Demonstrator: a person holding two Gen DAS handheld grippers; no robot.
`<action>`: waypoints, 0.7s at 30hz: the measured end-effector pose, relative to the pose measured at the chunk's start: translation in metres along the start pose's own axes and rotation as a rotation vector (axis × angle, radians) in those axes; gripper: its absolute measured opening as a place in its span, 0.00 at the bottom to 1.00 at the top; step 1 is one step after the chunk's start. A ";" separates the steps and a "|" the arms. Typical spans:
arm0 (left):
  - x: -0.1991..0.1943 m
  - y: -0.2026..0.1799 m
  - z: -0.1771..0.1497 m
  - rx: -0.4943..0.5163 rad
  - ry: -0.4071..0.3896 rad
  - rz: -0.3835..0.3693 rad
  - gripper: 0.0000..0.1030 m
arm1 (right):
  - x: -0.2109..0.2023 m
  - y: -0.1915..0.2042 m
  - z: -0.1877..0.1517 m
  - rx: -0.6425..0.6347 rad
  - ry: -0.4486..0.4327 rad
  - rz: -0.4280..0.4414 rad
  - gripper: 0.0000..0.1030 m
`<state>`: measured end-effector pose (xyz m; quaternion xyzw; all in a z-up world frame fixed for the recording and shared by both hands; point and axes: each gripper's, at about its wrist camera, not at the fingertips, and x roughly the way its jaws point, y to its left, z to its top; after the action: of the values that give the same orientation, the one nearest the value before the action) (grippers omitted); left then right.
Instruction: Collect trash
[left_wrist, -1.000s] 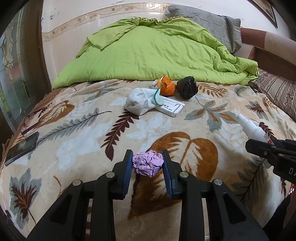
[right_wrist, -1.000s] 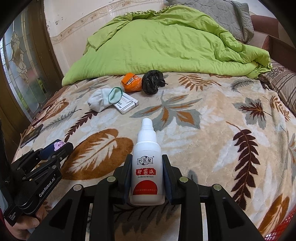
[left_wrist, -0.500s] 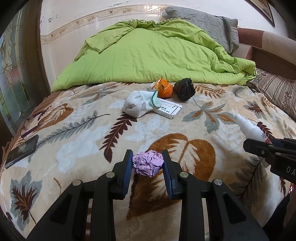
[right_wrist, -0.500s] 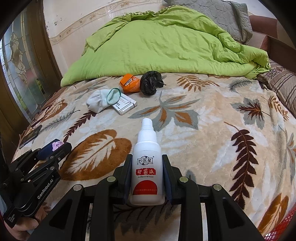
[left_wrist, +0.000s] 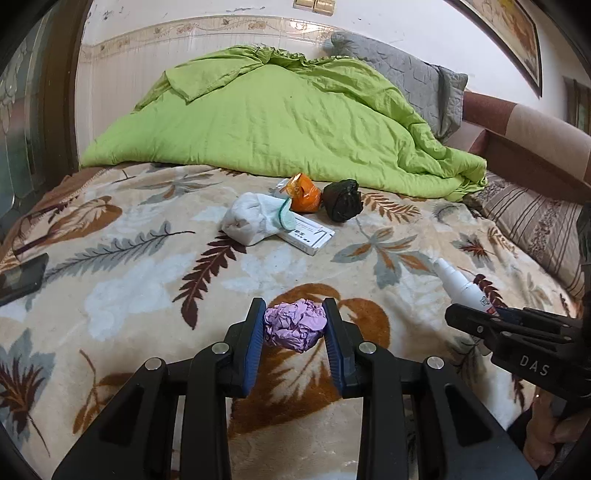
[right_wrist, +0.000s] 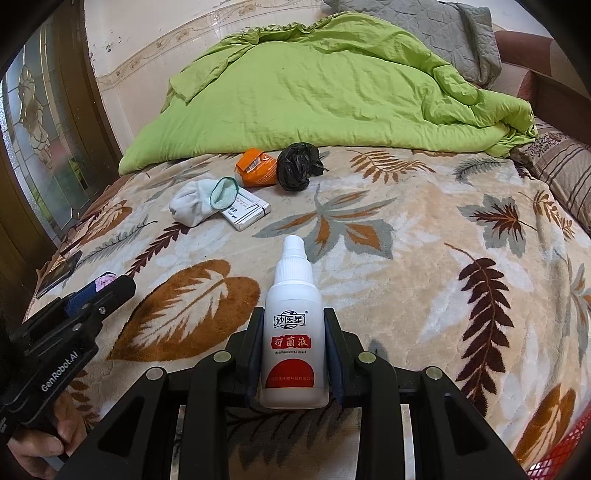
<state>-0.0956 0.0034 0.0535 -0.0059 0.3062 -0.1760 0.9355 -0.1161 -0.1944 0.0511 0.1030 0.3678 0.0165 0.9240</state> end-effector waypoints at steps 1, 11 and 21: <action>0.000 0.000 0.000 -0.001 0.002 -0.002 0.29 | -0.001 -0.001 0.000 0.001 -0.002 0.000 0.31; 0.008 0.003 -0.003 -0.037 0.040 -0.047 0.29 | -0.003 0.000 0.001 0.010 -0.008 0.013 0.31; -0.004 -0.040 -0.002 0.062 0.062 -0.111 0.29 | -0.015 -0.016 0.004 0.103 -0.022 0.070 0.31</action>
<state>-0.1129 -0.0326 0.0589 0.0116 0.3286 -0.2371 0.9142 -0.1249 -0.2120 0.0611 0.1636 0.3543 0.0289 0.9203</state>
